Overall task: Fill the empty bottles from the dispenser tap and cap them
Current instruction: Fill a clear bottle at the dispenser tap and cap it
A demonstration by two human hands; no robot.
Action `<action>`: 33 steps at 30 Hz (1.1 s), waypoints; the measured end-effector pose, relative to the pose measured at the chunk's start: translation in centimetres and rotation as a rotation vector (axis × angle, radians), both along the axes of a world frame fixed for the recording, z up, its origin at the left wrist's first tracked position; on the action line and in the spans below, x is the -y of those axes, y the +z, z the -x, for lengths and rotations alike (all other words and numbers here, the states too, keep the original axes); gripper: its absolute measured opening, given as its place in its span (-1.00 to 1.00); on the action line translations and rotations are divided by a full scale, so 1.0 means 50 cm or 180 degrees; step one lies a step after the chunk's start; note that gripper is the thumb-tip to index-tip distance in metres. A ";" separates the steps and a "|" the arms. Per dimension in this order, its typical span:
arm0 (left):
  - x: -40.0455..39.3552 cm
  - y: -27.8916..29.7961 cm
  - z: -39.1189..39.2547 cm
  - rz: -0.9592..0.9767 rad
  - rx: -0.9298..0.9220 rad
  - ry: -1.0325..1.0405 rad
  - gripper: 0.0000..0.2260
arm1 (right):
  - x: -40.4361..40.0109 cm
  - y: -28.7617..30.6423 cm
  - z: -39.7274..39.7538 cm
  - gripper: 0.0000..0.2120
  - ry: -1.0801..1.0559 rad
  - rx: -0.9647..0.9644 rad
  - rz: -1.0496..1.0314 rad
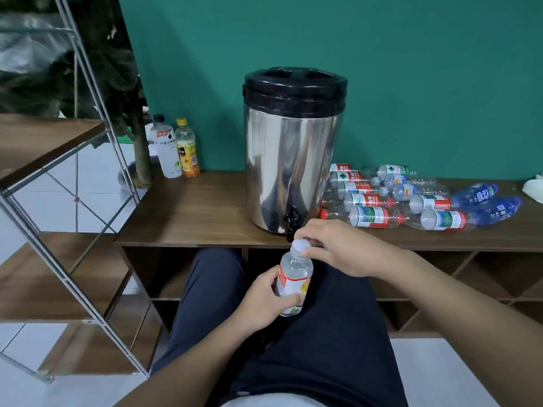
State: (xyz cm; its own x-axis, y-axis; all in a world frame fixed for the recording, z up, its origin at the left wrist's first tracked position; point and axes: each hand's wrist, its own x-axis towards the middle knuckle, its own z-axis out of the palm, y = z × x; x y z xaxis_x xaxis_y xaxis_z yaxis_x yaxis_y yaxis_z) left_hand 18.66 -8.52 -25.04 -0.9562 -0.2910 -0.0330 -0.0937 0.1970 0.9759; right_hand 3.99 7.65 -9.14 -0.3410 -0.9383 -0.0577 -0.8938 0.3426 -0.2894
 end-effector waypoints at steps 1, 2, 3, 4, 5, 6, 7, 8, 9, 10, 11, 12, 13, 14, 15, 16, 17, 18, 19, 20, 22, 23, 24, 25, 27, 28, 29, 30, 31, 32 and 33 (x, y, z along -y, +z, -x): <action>0.001 0.007 -0.006 -0.0016 -0.0026 0.0024 -0.62 | 0.009 0.006 -0.007 -0.89 -0.0054 -0.0138 -0.0041; 0.002 0.013 -0.013 -0.0030 -0.0049 0.0066 -0.62 | 0.018 0.010 -0.015 -0.83 -0.0089 -0.0279 -0.0060; 0.005 0.020 -0.019 -0.0051 -0.0073 0.0110 -0.61 | 0.026 0.014 -0.024 -0.79 -0.0093 -0.0396 -0.0047; 0.009 0.024 -0.026 -0.0078 -0.0091 0.0145 -0.60 | 0.034 0.017 -0.033 -0.78 -0.0055 -0.0456 0.0007; 0.014 0.029 -0.032 -0.0099 -0.0106 0.0169 -0.60 | 0.041 0.021 -0.041 -0.78 0.0002 -0.0448 0.0061; 0.020 0.032 -0.039 -0.0095 -0.0108 0.0192 -0.59 | 0.049 0.025 -0.046 -0.78 0.0040 -0.0394 0.0099; 0.028 0.036 -0.045 -0.0065 -0.0108 0.0209 -0.59 | 0.056 0.030 -0.050 -0.79 0.0063 -0.0345 0.0098; 0.035 0.039 -0.052 -0.0013 -0.0107 0.0232 -0.59 | 0.063 0.035 -0.053 -0.77 0.0078 -0.0334 0.0092; 0.042 0.041 -0.058 0.0051 -0.0110 0.0256 -0.59 | 0.070 0.040 -0.055 -0.74 0.0079 -0.0370 0.0078; 0.049 0.043 -0.064 0.0121 -0.0116 0.0284 -0.58 | 0.078 0.044 -0.057 -0.69 0.0071 -0.0444 0.0068; 0.055 0.045 -0.069 0.0188 -0.0128 0.0304 -0.58 | 0.087 0.048 -0.062 -0.63 0.0051 -0.0561 0.0027; 0.060 0.047 -0.074 0.0248 -0.0148 0.0323 -0.57 | 0.097 0.051 -0.068 -0.57 0.0032 -0.0745 -0.0031; 0.065 0.048 -0.078 0.0302 -0.0170 0.0346 -0.57 | 0.108 0.055 -0.076 -0.50 -0.0004 -0.0997 -0.0118; 0.071 0.049 -0.081 0.0339 -0.0191 0.0383 -0.56 | 0.119 0.058 -0.085 -0.43 -0.0053 -0.1251 -0.0183; 0.078 0.052 -0.085 0.0354 -0.0208 0.0427 -0.56 | 0.129 0.062 -0.092 -0.37 -0.0105 -0.1412 -0.0195; 0.085 0.055 -0.088 0.0349 -0.0227 0.0471 -0.56 | 0.140 0.067 -0.096 -0.33 -0.0152 -0.1456 -0.0154; 0.094 0.059 -0.091 0.0341 -0.0253 0.0514 -0.56 | 0.148 0.074 -0.097 -0.32 -0.0182 -0.1390 -0.0081; 0.104 0.063 -0.092 0.0327 -0.0279 0.0555 -0.56 | 0.156 0.082 -0.096 -0.33 -0.0165 -0.1246 -0.0006; 0.115 0.068 -0.094 0.0313 -0.0302 0.0591 -0.56 | 0.161 0.093 -0.095 -0.35 -0.0091 -0.1059 0.0024; 0.127 0.074 -0.095 0.0287 -0.0321 0.0626 -0.56 | 0.165 0.104 -0.095 -0.35 0.0057 -0.0886 0.0019; 0.155 0.085 -0.095 0.0218 -0.0378 0.0713 -0.57 | 0.177 0.124 -0.096 -0.34 0.0458 -0.0684 -0.0055; 0.169 0.090 -0.096 0.0190 -0.0409 0.0752 -0.58 | 0.188 0.130 -0.096 -0.38 0.0640 -0.0653 -0.0101; 0.183 0.097 -0.095 0.0182 -0.0427 0.0795 -0.58 | 0.202 0.132 -0.094 -0.42 0.0774 -0.0652 -0.0123; 0.196 0.104 -0.096 0.0196 -0.0431 0.0831 -0.59 | 0.219 0.134 -0.091 -0.48 0.0840 -0.0665 -0.0106; 0.219 0.118 -0.096 0.0211 -0.0460 0.0876 -0.58 | 0.257 0.136 -0.085 -0.61 0.0881 -0.0692 -0.0021; 0.229 0.122 -0.095 0.0182 -0.0502 0.0892 -0.58 | 0.277 0.138 -0.082 -0.68 0.0894 -0.0699 0.0008; 0.239 0.124 -0.094 0.0132 -0.0547 0.0907 -0.57 | 0.295 0.142 -0.082 -0.73 0.0900 -0.0685 0.0022; 0.249 0.127 -0.093 0.0098 -0.0583 0.0925 -0.57 | 0.312 0.148 -0.081 -0.79 0.0878 -0.0655 0.0015; 0.261 0.130 -0.092 0.0100 -0.0606 0.0954 -0.57 | 0.329 0.153 -0.081 -0.85 0.0833 -0.0632 0.0006; 0.273 0.132 -0.091 0.0131 -0.0618 0.1000 -0.56 | 0.344 0.158 -0.082 -0.91 0.0771 -0.0619 0.0014; 0.286 0.134 -0.089 0.0158 -0.0624 0.1049 -0.55 | 0.360 0.161 -0.083 -0.93 0.0714 -0.0607 0.0053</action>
